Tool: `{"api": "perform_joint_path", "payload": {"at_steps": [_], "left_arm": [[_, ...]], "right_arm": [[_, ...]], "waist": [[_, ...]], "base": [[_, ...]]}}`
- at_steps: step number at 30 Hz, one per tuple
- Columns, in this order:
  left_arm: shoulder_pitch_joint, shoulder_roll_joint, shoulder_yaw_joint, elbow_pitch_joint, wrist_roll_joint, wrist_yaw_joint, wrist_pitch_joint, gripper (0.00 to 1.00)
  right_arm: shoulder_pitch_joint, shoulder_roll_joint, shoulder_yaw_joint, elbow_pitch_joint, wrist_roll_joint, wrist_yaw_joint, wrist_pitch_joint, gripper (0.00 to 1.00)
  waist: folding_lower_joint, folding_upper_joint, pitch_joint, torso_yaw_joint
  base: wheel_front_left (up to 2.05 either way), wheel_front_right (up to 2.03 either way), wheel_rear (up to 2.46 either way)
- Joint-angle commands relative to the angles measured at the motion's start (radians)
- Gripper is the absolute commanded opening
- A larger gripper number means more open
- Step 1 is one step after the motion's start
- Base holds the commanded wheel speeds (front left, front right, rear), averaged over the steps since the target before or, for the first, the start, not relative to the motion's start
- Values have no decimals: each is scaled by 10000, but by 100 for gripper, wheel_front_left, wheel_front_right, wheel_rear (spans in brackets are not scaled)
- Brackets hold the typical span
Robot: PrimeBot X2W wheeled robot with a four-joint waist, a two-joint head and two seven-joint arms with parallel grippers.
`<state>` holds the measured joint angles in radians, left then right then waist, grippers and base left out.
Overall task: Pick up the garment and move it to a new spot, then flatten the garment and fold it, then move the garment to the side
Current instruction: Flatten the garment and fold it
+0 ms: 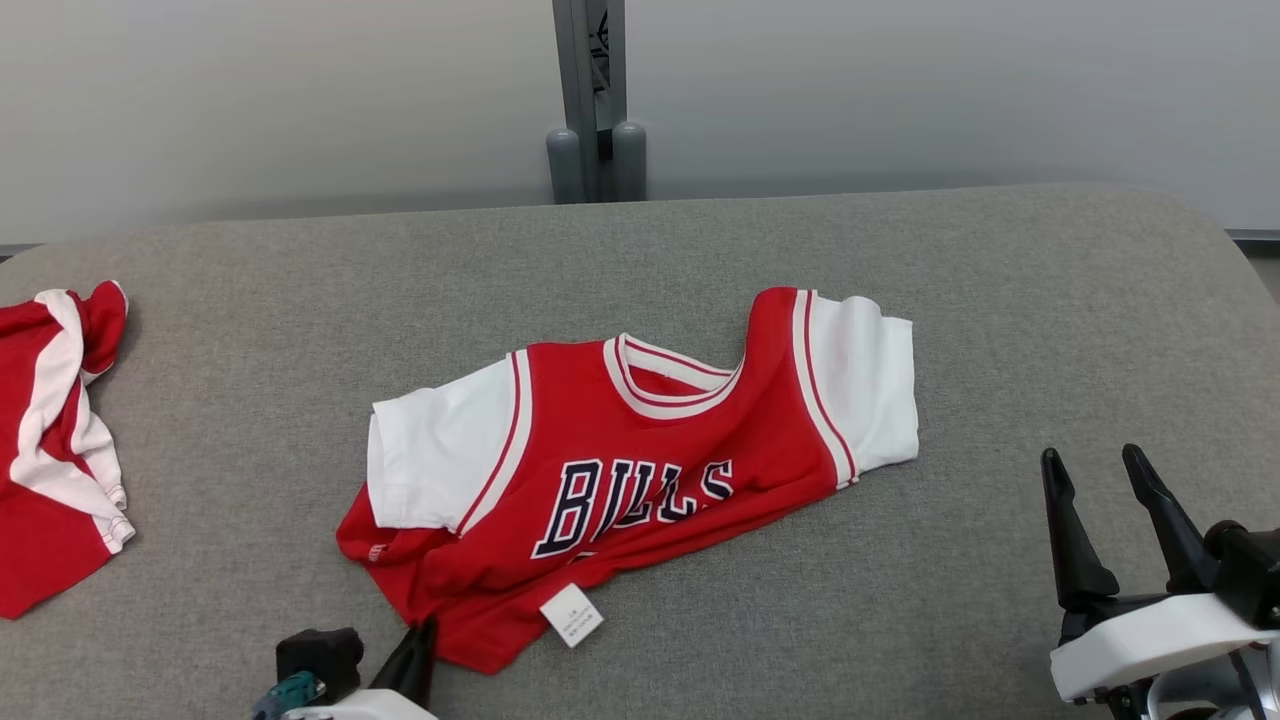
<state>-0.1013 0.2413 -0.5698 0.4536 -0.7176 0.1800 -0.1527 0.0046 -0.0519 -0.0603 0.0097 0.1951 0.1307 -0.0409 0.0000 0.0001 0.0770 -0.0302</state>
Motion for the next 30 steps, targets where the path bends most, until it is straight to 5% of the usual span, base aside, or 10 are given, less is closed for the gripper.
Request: {"api": "perform_joint_path", "payload": {"at_steps": [1, 16, 18, 30], "left_arm": [[126, 244, 133, -44, -42, 144, 18, 0], [271, 1803, 914, -1150, -60, 801, 362, 2], [298, 1810, 948, -1267, -65, 904, 356, 100], [315, 2089, 1503, -2708, 592, 1951, -704, 100]], "right_arm": [[-108, -17, -43, -47, 70, 2, -8, 100], [-27, -8, -109, 55, 124, 2, 49, 100], [-27, -8, -95, 87, 125, 2, 45, 100], [38, -6, -90, 110, 76, 2, -117, 100]], "waist": [[0, -1, -10, 67], [0, -1, -198, 258], [0, -1, -231, 210], [0, -1, -653, 43]], "base": [[0, 0, 0], [0, 0, 0], [0, 0, 0], [0, 0, 0]]}}
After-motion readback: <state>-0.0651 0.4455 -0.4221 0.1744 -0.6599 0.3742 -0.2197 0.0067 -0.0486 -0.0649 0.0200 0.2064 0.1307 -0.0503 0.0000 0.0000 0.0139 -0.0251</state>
